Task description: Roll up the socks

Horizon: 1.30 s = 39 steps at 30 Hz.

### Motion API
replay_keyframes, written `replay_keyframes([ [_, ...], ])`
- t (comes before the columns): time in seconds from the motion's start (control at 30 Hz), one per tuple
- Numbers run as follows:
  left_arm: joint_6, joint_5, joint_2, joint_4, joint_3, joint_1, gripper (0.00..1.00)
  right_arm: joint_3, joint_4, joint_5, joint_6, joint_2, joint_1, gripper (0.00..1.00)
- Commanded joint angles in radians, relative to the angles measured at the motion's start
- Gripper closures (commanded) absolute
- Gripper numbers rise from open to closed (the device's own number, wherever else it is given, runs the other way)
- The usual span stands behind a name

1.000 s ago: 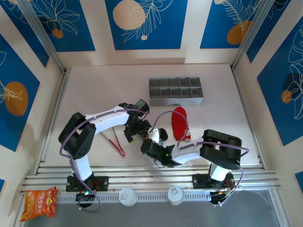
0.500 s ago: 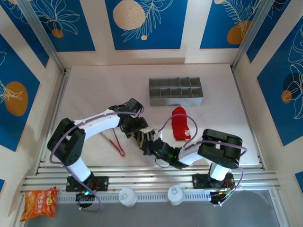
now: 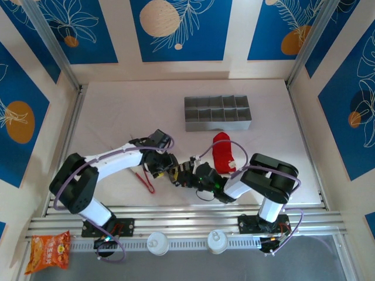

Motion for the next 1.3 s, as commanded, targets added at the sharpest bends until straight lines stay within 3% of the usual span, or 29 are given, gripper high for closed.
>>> replay_keyframes([
  [0.0, 0.01, 0.035, 0.047, 0.044, 0.01, -0.023, 0.34, -0.12, -0.564, -0.074, -0.014, 0.149, -0.022, 1.0],
  [0.17, 0.024, 0.026, 0.113, 0.044, 0.038, -0.038, 0.35, -0.12, -0.56, -0.097, -0.044, 0.149, -0.063, 1.0],
  [0.3, 0.035, 0.014, 0.161, 0.004, 0.05, -0.055, 0.43, -0.114, -0.572, -0.108, -0.077, 0.139, -0.099, 1.0],
  [0.5, 0.069, 0.001, 0.232, -0.088, 0.089, -0.077, 0.76, -0.064, -0.664, -0.11, -0.16, 0.129, -0.142, 1.0],
  [0.7, 0.093, -0.082, 0.288, -0.329, 0.162, -0.08, 0.95, 0.05, -0.787, -0.11, -0.333, 0.109, -0.166, 1.0],
  [0.77, 0.078, -0.111, 0.297, -0.38, 0.184, -0.088, 0.97, 0.069, -0.81, -0.072, -0.389, 0.06, -0.151, 0.92],
  [0.9, 0.031, -0.176, 0.344, -0.469, 0.244, -0.123, 0.99, 0.03, -0.774, 0.069, -0.47, -0.134, -0.076, 0.66],
  [1.1, -0.02, -0.216, 0.424, -0.548, 0.327, -0.177, 1.0, -0.085, -0.735, 0.169, -0.502, -0.473, -0.04, 0.56],
  [1.27, -0.044, -0.282, 0.507, -0.669, 0.423, -0.215, 1.0, -0.151, -0.742, 0.24, -0.517, -0.634, 0.029, 0.53],
])
